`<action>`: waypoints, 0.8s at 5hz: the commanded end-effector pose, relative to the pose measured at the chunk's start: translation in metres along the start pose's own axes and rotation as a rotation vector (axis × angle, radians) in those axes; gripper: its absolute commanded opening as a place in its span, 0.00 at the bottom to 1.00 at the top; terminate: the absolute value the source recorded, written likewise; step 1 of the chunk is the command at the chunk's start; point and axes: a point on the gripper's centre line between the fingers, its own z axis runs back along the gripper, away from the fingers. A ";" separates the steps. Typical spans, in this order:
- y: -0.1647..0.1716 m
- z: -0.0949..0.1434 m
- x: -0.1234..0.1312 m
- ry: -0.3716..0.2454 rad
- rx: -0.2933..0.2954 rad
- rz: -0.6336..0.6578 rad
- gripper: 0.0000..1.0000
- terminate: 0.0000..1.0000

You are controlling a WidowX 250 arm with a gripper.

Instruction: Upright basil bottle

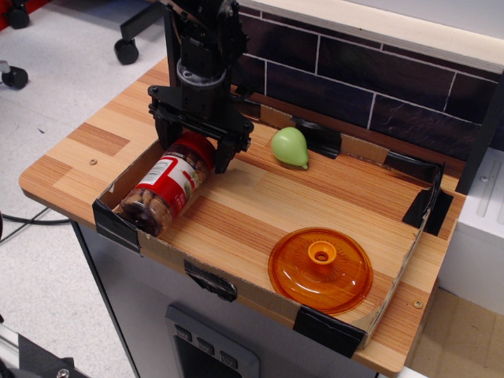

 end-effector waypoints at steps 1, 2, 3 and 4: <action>0.001 -0.002 0.004 -0.023 0.021 0.003 1.00 0.00; 0.003 0.005 0.008 -0.010 0.000 0.016 0.00 0.00; 0.006 0.028 0.021 -0.013 -0.027 0.030 0.00 0.00; 0.009 0.056 0.030 -0.045 -0.055 0.028 0.00 0.00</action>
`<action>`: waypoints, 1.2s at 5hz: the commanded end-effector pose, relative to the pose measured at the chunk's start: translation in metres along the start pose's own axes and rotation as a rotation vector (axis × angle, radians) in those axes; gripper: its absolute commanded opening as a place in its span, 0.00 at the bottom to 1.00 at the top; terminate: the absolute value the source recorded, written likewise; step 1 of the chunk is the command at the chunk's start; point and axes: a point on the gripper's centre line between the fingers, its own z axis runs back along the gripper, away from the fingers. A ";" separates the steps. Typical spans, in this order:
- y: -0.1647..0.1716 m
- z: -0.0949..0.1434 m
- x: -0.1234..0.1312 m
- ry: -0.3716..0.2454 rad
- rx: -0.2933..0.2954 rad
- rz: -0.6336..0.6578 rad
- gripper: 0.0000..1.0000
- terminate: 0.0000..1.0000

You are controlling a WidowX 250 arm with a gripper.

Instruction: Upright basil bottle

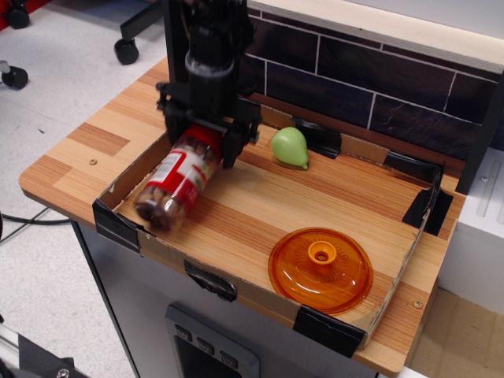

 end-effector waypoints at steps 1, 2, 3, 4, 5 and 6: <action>0.010 0.079 0.023 -0.123 -0.053 -0.014 0.00 0.00; 0.012 0.097 0.019 -0.171 -0.075 -0.043 0.00 0.00; 0.013 0.097 0.017 -0.165 -0.078 -0.079 0.00 0.00; 0.010 0.098 0.013 -0.416 -0.140 -0.115 0.00 0.00; 0.007 0.092 0.016 -0.505 -0.134 -0.088 0.00 0.00; 0.005 0.086 0.018 -0.564 -0.116 -0.077 0.00 0.00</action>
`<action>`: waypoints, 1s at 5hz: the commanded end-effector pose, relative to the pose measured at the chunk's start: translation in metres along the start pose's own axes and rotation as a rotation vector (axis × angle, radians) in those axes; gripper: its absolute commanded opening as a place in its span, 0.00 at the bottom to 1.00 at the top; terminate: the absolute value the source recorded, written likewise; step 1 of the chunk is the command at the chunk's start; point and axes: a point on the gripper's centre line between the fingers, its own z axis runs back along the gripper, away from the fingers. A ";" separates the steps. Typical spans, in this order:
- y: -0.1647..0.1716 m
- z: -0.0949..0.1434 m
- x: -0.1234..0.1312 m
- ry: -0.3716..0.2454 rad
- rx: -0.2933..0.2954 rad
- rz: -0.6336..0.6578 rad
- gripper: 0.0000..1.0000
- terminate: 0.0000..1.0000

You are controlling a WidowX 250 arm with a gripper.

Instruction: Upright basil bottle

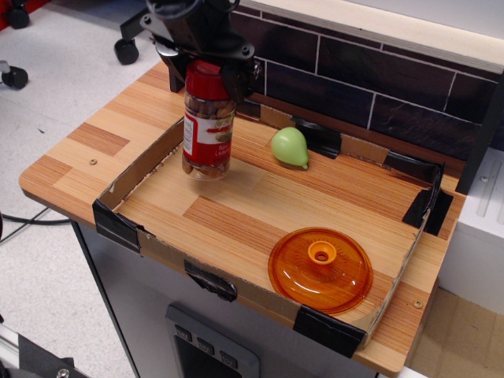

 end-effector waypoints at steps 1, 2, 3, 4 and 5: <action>0.002 -0.002 0.009 -0.097 0.093 -0.026 1.00 0.00; 0.004 0.001 0.013 -0.065 0.077 0.009 1.00 0.00; 0.005 0.019 0.027 -0.010 0.095 0.034 1.00 0.00; 0.005 0.049 0.043 0.031 0.105 0.090 1.00 0.00; 0.001 0.067 0.050 0.064 0.125 0.133 1.00 0.00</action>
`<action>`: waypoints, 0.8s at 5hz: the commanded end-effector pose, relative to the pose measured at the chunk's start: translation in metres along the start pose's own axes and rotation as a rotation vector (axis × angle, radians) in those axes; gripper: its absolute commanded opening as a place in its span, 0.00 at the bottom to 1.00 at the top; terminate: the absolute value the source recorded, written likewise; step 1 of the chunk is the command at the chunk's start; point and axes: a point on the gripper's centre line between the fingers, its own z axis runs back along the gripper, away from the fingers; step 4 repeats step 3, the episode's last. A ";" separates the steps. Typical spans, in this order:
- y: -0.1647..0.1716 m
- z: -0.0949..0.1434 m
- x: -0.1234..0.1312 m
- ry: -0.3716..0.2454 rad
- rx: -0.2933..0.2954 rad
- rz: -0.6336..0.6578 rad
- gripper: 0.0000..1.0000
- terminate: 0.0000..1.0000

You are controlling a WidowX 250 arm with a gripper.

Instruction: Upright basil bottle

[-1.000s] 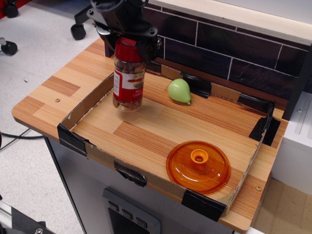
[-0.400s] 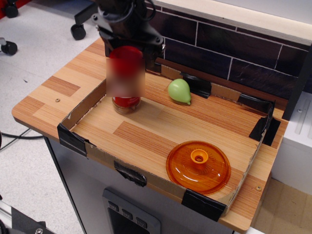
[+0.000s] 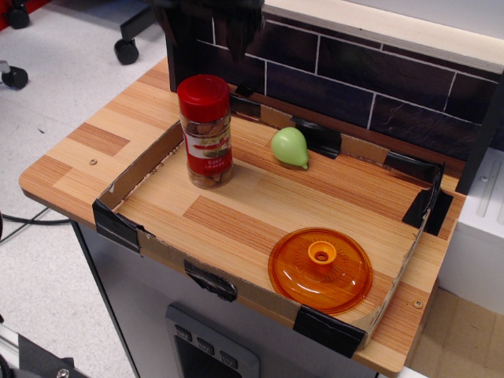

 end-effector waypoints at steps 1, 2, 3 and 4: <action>-0.004 0.048 0.024 0.035 0.034 0.038 1.00 0.00; -0.004 0.048 0.024 0.035 0.034 0.038 1.00 0.00; -0.004 0.048 0.024 0.035 0.034 0.038 1.00 1.00; -0.004 0.048 0.024 0.035 0.034 0.038 1.00 1.00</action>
